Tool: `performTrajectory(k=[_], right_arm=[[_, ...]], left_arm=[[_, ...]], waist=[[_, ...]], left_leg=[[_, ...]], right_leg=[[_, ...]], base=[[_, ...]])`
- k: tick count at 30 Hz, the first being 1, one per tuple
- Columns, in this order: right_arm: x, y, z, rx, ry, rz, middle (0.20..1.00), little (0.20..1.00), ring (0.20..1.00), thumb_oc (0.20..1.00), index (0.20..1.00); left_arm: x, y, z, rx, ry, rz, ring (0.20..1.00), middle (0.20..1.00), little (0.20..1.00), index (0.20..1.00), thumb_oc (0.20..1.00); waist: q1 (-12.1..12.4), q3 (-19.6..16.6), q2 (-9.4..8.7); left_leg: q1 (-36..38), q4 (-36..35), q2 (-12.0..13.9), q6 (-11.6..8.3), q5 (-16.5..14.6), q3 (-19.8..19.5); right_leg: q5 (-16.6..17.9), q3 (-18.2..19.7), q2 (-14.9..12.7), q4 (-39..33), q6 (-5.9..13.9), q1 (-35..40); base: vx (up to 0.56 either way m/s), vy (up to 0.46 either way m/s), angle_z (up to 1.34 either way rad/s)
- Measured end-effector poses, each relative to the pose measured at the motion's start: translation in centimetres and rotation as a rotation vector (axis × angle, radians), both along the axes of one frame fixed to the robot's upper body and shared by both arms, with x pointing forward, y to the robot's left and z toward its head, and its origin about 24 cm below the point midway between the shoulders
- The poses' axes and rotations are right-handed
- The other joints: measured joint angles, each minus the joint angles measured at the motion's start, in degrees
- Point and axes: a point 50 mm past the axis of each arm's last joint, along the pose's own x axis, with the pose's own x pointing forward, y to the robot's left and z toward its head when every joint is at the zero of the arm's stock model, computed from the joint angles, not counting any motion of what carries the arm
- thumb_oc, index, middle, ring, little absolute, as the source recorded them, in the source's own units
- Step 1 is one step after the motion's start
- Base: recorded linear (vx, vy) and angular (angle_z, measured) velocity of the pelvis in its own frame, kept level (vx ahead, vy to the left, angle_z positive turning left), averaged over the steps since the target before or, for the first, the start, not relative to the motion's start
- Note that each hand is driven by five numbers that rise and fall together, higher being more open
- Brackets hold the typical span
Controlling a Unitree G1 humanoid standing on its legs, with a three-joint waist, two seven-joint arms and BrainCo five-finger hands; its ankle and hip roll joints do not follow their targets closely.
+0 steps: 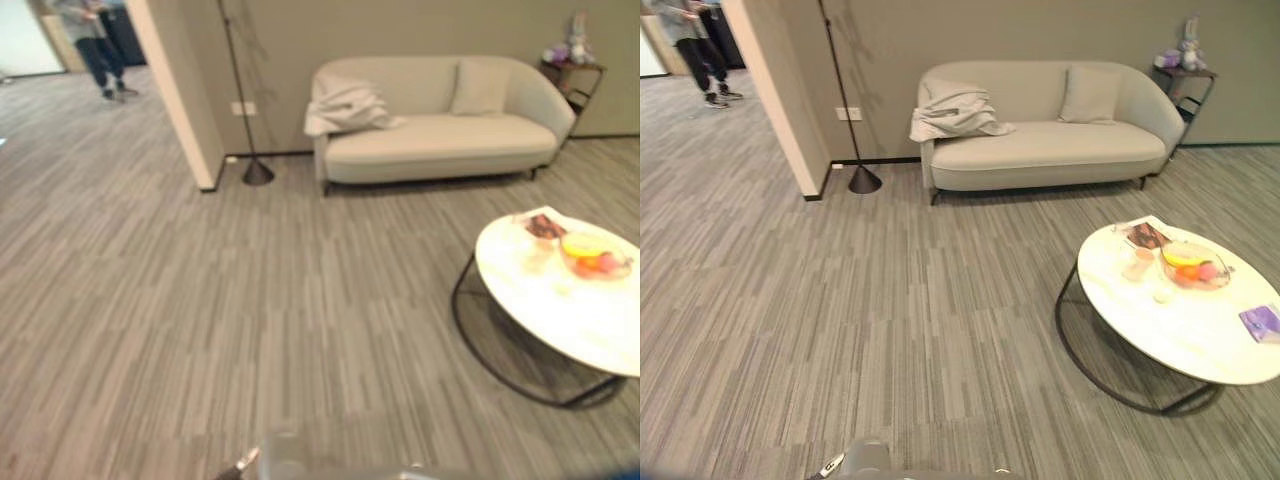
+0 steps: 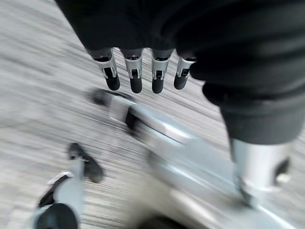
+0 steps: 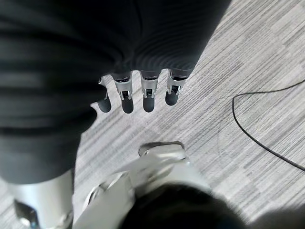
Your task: Hang the clothes on the sofa on the clothes rack.
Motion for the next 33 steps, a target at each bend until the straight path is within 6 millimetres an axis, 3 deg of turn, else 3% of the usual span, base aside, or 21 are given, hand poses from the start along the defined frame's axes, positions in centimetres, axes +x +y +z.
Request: performTrajectory(k=[1,2,4,5,6,8,11,13,15,16,18,19,21,22,23,24,25,27,30,32,33], right_arm=[[-0.2,0.2,0.0,0.002,0.008,0.002,1.0,1.0,1.0,1.0,1.0],[0.0,0.0,0.1,-0.002,0.027,0.012,1.0,1.0,1.0,1.0,1.0],[1.5,-1.1,0.3,-0.033,0.007,0.076,1.0,1.0,1.0,1.0,1.0],[2.4,-1.4,0.4,-0.045,-0.028,0.083,1.0,1.0,1.0,1.0,1.0],[2.6,-1.5,0.4,-0.047,-0.031,0.099,1.0,1.0,1.0,1.0,1.0],[3.4,-1.0,0.4,-0.059,-0.015,0.241,1.0,1.0,1.0,1.0,1.0],[6.7,1.1,0.4,-0.03,-0.096,0.357,1.0,1.0,1.0,1.0,1.0],[7.6,2.7,0.3,-0.001,-0.115,0.446,1.0,1.0,1.0,1.0,1.0],[7.4,5.3,0.0,0.075,-0.132,0.449,1.0,1.0,1.0,1.0,1.0],[6.9,6.1,-0.2,0.096,-0.151,0.492,1.0,1.0,1.0,1.0,1.0],[7.4,5.6,-0.1,0.092,-0.191,0.525,1.0,1.0,1.0,1.0,1.0],[8.5,5.6,0.2,0.054,-0.244,0.552,1.0,1.0,1.0,1.0,1.0],[9.1,4.6,0.5,0.042,-0.288,0.548,1.0,1.0,1.0,1.0,1.0],[11.5,2.7,1.6,-0.002,-0.387,0.509,1.0,1.0,1.0,1.0,1.0],[13.3,2.4,2.3,-0.024,-0.455,0.515,1.0,1.0,1.0,1.0,1.0],[13.1,2.0,2.4,-0.036,-0.477,0.508,1.0,1.0,1.0,1.0,1.0],[13.2,1.6,2.6,-0.038,-0.494,0.454,1.0,1.0,1.0,1.0,1.0],[12.8,0.2,2.5,-0.074,-0.482,0.307,1.0,1.0,1.0,1.0,1.0],[12.6,-1.1,2.6,-0.101,-0.472,0.219,1.0,1.0,1.0,1.0,1.0],[12.3,-1.3,2.5,-0.095,-0.463,0.168,1.0,1.0,1.0,1.0,1.0],[11.7,-1.3,2.2,-0.087,-0.438,0.176,1.0,1.0,1.0,1.0,1.0]], left_arm=[[-0.2,0.0,0.0,-0.007,-0.003,0.041,1.0,1.0,1.0,1.0,1.0],[-0.5,-0.8,-0.2,-0.024,0.012,0.108,1.0,1.0,1.0,1.0,1.0],[-0.9,-1.6,-0.4,-0.053,0.033,0.117,1.0,1.0,1.0,1.0,1.0],[-1.8,-2.0,-0.4,-0.065,0.079,0.127,1.0,1.0,1.0,1.0,1.0],[-2.7,-1.9,-0.4,-0.065,0.104,0.127,1.0,1.0,1.0,1.0,1.0],[-4.2,-0.8,0.0,-0.036,0.177,0.089,1.0,1.0,1.0,1.0,1.0],[-6.3,0.6,0.5,-0.01,0.259,0.059,1.0,1.0,1.0,1.0,1.0],[-7.0,1.1,0.7,-0.001,0.262,0.124,1.0,1.0,1.0,1.0,1.0],[-6.6,2.2,1.0,0.03,0.264,0.094,1.0,1.0,1.0,1.0,1.0],[-5.1,2.1,0.7,0.042,0.212,0.052,1.0,1.0,1.0,1.0,1.0],[-3.7,0.0,0.0,0.0,0.168,0.018,1.0,1.0,1.0,1.0,1.0],[-2.1,1.7,0.3,0.061,0.102,-0.017,1.0,1.0,1.0,1.0,1.0],[-0.9,2.5,0.6,0.1,0.07,-0.044,1.0,1.0,1.0,1.0,1.0],[2.6,3.1,1.0,0.145,-0.034,-0.081,1.0,1.0,1.0,1.0,1.0],[5.1,3.3,1.5,0.164,-0.113,-0.074,1.0,1.0,1.0,1.0,1.0],[6.3,3.0,1.6,0.171,-0.144,-0.091,1.0,1.0,1.0,1.0,1.0],[6.9,2.8,1.7,0.178,-0.166,-0.093,1.0,1.0,1.0,1.0,1.0],[8.5,2.5,2.0,0.179,-0.182,-0.1,1.0,1.0,1.0,1.0,1.0],[8.2,2.2,1.9,0.179,-0.166,-0.108,1.0,1.0,1.0,1.0,1.0],[8.9,1.7,1.9,0.2,-0.125,-0.26,1.0,1.0,1.0,1.0,1.0],[9.2,0.8,1.7,0.183,-0.119,-0.305,1.0,1.0,1.0,1.0,1.0]], waist=[[-0.5,0.1,-1.09],[1.3,0.6,0.54],[3.0,3.2,1.05],[2.3,4.8,3.18],[2.1,4.3,4.16],[3.8,3.5,3.32],[6.7,2.9,-0.3],[9.6,2.6,-3.07],[12.0,0.2,-8.9],[11.0,-1.1,-11.0],[10.8,-1.7,-6.5],[8.8,-2.7,-8.18],[7.1,-2.9,-7.03],[1.8,-3.1,-1.63],[-0.2,-2.9,2.62],[-2.0,-3.5,3.73],[-4.2,-3.3,3.52],[-4.3,-2.8,1.17],[-4.5,-1.5,0.8],[-4.8,0.7,-0.87],[-6.0,0.7,-0.62]], left_leg=[[-2.1,-10.3,-1.8,0.66,-1.9,2.6],[0.3,-38.8,-3.1,2.42,-2.5,7.7],[1.4,-58.7,-4.5,1.78,-2.2,7.9],[0.9,-58.3,-3.6,1.87,-2.0,8.1],[0.7,-60.1,-3.3,1.34,-2.1,7.7],[0.9,-61.6,-2.8,1.36,-3.7,8.6],[0.7,-60.3,-2.0,2.2,-3.8,11.0],[0.8,-50.1,-1.8,5.51,-6.5,10.4],[-2.4,-35.0,-4.9,7.25,-7.4,12.0],[-1.5,-32.9,-7.7,12.36,-10.8,15.9],[5.4,-39.4,-8.0,18.26,-11.5,16.8],[9.7,-42.1,-12.2,18.99,-13.4,17.4],[13.8,-45.6,-14.6,19.53,-13.6,16.2],[19.0,-51.8,-15.2,20.63,-13.2,11.5],[23.4,-56.0,-14.6,18.52,-10.2,10.7],[24.2,-55.6,-15.0,18.28,-13.6,8.7],[25.4,-55.5,-16.0,18.03,-15.8,6.2],[29.8,-56.9,-19.2,17.29,-18.2,2.9],[33.9,-56.8,-18.5,15.22,-22.0,-3.1],[38.9,-57.1,-15.9,11.04,-24.5,-8.3],[40.9,-56.3,-13.8,8.74,-25.1,-10.2]], right_leg=[[0.3,0.7,0.5,-5.9,2.68,1.0],[0.5,0.4,2.5,-12.4,5.32,3.1],[8.5,-0.3,1.6,-15.1,4.6,4.2],[10.2,-1.2,3.6,-17.5,2.41,6.7],[8.2,-0.8,5.1,-17.8,4.04,6.7],[5.6,2.1,6.7,-16.0,2.9,5.5],[3.2,5.9,8.9,-14.0,1.88,5.2],[-1.1,9.2,8.1,-8.7,2.36,4.8],[-7.4,11.0,5.1,-1.6,3.83,2.8],[-8.8,6.9,2.8,2.1,9.77,3.4],[-6.9,2.7,0.5,22.1,12.96,-1.7],[-4.9,2.6,-7.1,37.6,13.43,-7.4],[-5.7,4.2,-10.1,42.8,15.04,-10.2],[-6.8,5.6,-8.9,36.3,15.83,-14.6],[-4.9,5.4,-8.4,26.3,15.08,-20.2],[-3.1,6.3,-9.3,20.0,15.26,-24.2],[-0.4,6.0,-10.9,7.0,13.78,-23.7],[8.2,6.2,-16.6,-16.1,18.28,-23.5],[13.9,6.0,-22.0,-17.0,20.42,-24.6],[12.5,5.3,-23.8,-12.8,21.94,-19.9],[15.9,6.3,-23.6,-10.2,22.6,-15.9]], base=[[0.5,0.11,0.05],[0.39,0.091,-0.13],[0.37,0.022,-0.61],[0.63,0.01,-0.28],[0.63,0.036,-0.23],[0.64,0.046,-0.6],[1.08,0.189,-0.74],[0.88,0.187,-0.84],[0.86,0.306,-0.36],[0.46,0.246,0.26],[0.59,0.274,0.16],[0.74,0.25,0.14],[0.51,0.109,0.57],[0.71,-0.066,1.02],[0.79,-0.145,1.07],[1.05,-0.196,0.95],[0.47,-0.119,1.08],[0.67,-0.159,1.13],[0.86,-0.213,1.08],[0.99,-0.217,1.55],[0.88,-0.277,1.46]])
